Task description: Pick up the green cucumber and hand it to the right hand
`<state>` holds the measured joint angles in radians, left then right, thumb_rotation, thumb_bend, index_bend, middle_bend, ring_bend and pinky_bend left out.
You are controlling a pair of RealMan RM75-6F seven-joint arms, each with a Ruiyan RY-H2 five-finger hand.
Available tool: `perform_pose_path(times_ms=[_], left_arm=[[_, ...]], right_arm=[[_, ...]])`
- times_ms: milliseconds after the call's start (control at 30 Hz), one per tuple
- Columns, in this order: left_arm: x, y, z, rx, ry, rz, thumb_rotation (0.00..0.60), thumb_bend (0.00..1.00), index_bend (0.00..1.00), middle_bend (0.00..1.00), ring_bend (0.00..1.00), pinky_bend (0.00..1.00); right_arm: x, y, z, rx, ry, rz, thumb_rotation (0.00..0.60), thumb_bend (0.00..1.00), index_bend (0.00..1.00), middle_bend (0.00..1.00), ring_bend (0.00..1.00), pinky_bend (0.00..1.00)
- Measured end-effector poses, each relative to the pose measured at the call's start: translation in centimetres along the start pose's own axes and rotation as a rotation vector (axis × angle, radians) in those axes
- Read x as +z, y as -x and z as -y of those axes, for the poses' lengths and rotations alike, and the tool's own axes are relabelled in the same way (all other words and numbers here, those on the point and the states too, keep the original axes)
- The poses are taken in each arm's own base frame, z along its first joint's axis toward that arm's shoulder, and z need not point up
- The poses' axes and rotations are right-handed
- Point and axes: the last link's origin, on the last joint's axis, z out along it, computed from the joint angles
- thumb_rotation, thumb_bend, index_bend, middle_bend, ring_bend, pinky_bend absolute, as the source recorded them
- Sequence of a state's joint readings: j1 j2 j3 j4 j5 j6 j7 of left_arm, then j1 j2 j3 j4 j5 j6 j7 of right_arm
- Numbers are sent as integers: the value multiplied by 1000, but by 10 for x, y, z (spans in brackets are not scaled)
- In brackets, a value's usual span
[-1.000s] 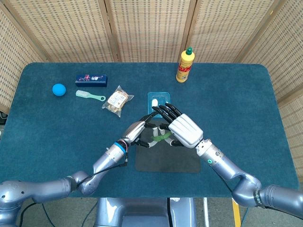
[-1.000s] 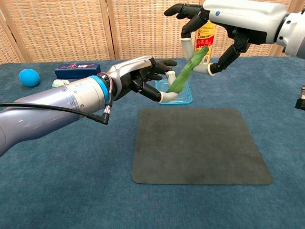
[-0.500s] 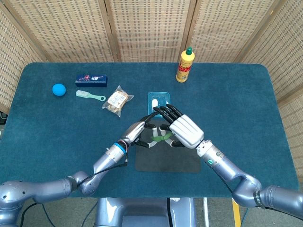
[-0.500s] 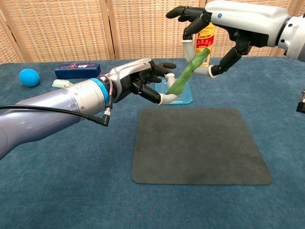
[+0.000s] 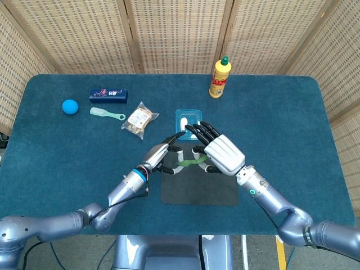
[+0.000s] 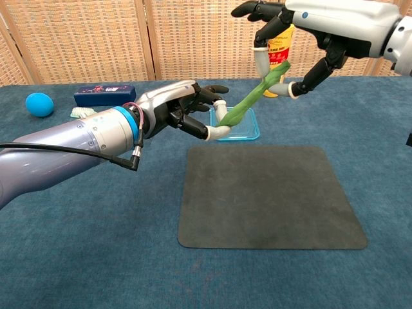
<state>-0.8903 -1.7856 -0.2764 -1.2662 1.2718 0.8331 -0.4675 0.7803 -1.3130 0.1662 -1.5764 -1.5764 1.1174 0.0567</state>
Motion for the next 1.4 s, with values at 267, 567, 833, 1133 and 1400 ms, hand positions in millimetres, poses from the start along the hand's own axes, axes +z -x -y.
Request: perform_pose_path(times_ms=[267, 567, 833, 1133, 1400], left_arm=[[-9, -19, 17, 19, -39, -38, 600, 607, 690, 0, 0, 0], [-28, -53, 49, 36, -114, -100, 600, 609, 690, 0, 0, 0], [-45, -80, 70, 59, -156, -146, 600, 609, 690, 0, 0, 0], [-62, -107, 87, 89, -187, -194, 600, 609, 690, 0, 0, 0], [-78, -131, 103, 113, -226, -240, 600, 609, 690, 0, 0, 0]], right_arm=[[-1, -5, -5, -15, 23, -19, 600, 625, 778, 57, 0, 0], [-3, -9, -11, -34, 49, -33, 600, 624, 779, 57, 0, 0], [-8, -11, -18, -49, 72, -42, 600, 624, 779, 57, 0, 0], [-13, -14, -23, -63, 87, -51, 600, 624, 779, 57, 0, 0], [-19, -18, -28, -77, 103, -61, 600, 625, 779, 57, 0, 0]])
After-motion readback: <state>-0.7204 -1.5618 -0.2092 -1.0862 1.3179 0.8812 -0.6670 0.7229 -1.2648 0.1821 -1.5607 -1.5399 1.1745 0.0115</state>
